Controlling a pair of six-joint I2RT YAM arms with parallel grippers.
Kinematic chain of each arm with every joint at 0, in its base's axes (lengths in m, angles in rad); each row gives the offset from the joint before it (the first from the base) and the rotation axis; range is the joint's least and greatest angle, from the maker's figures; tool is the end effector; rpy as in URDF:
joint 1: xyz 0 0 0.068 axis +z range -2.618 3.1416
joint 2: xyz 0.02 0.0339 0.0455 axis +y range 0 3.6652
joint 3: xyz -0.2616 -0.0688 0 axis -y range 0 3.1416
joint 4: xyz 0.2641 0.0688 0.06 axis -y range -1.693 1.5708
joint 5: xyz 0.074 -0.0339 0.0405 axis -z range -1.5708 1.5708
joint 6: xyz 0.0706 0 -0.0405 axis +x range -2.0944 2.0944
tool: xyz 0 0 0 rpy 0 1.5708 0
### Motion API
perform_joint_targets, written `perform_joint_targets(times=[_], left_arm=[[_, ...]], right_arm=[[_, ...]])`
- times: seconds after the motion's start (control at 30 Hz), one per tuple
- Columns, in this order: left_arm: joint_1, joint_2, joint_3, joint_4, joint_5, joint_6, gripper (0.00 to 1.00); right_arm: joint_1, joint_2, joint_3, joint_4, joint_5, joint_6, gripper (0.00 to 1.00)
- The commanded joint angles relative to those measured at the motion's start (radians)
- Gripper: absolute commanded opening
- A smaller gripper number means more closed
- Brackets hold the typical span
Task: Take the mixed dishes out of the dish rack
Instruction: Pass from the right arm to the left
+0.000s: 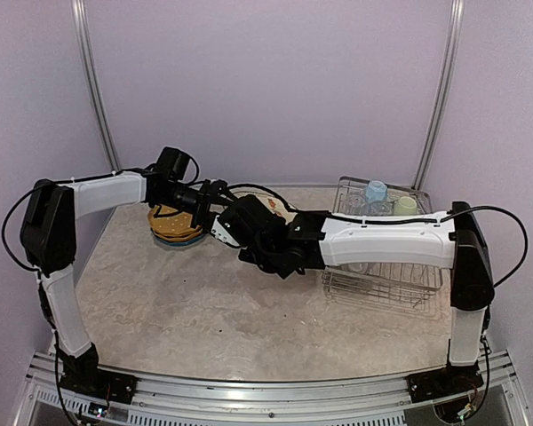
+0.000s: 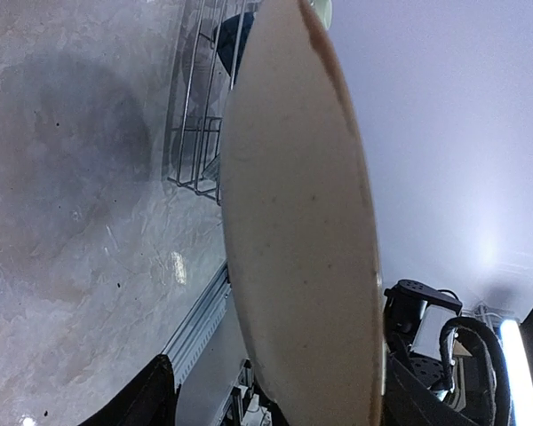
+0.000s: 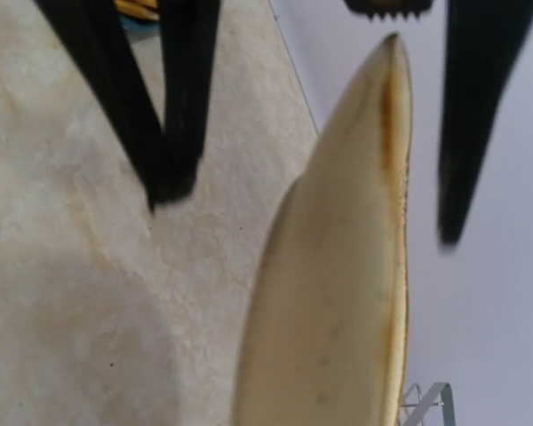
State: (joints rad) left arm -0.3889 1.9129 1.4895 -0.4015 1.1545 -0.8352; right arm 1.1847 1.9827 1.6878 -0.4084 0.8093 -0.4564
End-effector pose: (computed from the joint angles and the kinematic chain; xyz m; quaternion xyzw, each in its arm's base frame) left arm 0.3852 -0.2276 0.2308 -0.0212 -0.8050 0.5914 0.0421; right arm 0.2313 0.4333 0.2545 -0.4974 0.6898 -0.1962 0.4882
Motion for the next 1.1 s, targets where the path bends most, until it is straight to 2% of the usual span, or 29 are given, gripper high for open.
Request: perform_joint_targets(times=[0.0, 0.3, 0.57, 0.77, 0.93, 1.0, 1.07], left_arm=[[-0.035, 0.029, 0.021, -0.025, 0.002, 0.021, 0.66], [-0.036, 0.023, 0.015, -0.023, -0.005, 0.021, 0.34], [-0.027, 0.017, 0.01, -0.016, -0.004, 0.02, 0.12], [0.012, 0.012, 0.008, -0.026, -0.037, 0.033, 0.02], [0.05, 0.005, 0.015, -0.061, -0.086, 0.066, 0.0], [0.066, 0.001, 0.017, -0.069, -0.101, 0.076, 0.0], [0.084, -0.004, 0.016, -0.075, -0.12, 0.084, 0.0]], right_arm=[[0.013, 0.011, 0.046, 0.106, 0.09, -0.043, 0.0], [0.015, 0.031, 0.044, 0.11, 0.094, -0.045, 0.0], [0.014, 0.039, 0.047, 0.112, 0.093, -0.041, 0.0], [0.015, 0.03, 0.04, 0.106, 0.085, -0.02, 0.32], [0.015, 0.014, 0.03, 0.093, 0.065, 0.001, 0.74], [0.015, 0.008, 0.029, 0.088, 0.063, 0.011, 0.84], [0.015, -0.005, 0.023, 0.084, 0.064, 0.022, 0.88]])
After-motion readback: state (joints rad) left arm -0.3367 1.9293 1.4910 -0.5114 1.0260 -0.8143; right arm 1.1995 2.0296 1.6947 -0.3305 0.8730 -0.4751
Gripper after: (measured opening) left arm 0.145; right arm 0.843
